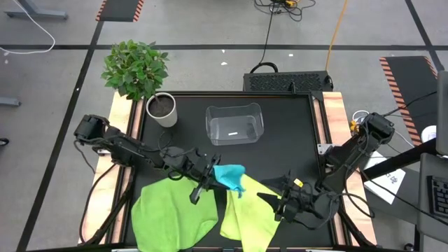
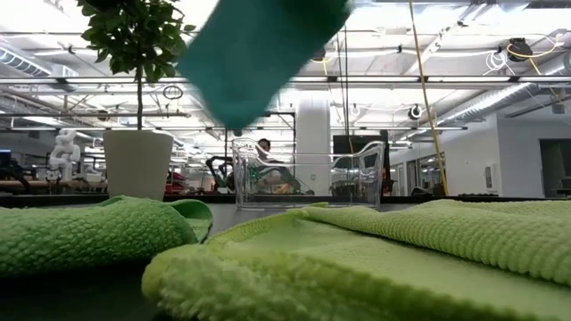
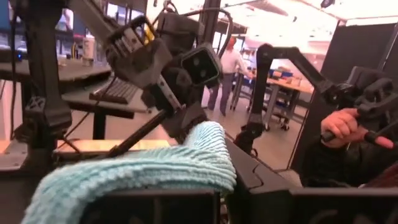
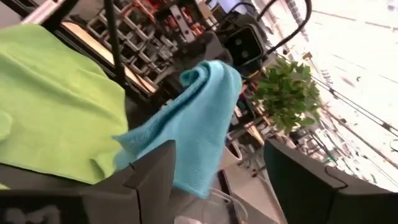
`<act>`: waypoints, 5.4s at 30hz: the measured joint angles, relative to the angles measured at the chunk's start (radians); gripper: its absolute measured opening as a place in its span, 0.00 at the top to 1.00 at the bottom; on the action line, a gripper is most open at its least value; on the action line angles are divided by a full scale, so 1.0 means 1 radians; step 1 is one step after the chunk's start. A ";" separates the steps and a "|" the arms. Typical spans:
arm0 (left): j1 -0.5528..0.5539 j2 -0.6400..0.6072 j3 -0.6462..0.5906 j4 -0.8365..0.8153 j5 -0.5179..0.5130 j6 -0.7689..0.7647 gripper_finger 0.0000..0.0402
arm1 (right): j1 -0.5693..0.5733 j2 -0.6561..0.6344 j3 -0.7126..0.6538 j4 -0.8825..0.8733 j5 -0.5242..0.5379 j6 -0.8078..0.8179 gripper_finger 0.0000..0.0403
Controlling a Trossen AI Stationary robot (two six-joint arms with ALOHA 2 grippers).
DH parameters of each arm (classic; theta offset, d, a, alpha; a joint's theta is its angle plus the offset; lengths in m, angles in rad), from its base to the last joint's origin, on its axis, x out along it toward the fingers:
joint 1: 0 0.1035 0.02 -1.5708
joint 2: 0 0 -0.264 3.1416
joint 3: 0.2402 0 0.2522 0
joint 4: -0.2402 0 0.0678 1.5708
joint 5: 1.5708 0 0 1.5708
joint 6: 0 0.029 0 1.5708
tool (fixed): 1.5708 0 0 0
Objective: Fold microfiber towels
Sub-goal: Fold the blue towel
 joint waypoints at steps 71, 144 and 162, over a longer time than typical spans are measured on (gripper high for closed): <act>-0.133 -0.012 0.182 -0.595 -0.115 0.145 0.74 | -0.211 -0.156 0.094 -0.539 -0.273 0.611 1.00; -0.214 0.524 0.711 -0.584 -1.688 0.838 0.71 | -0.424 -0.105 0.426 -0.656 -0.452 0.618 0.99; -0.264 0.473 0.711 -0.587 -1.755 0.895 0.71 | -0.385 -0.105 0.426 -0.914 -0.347 0.782 0.99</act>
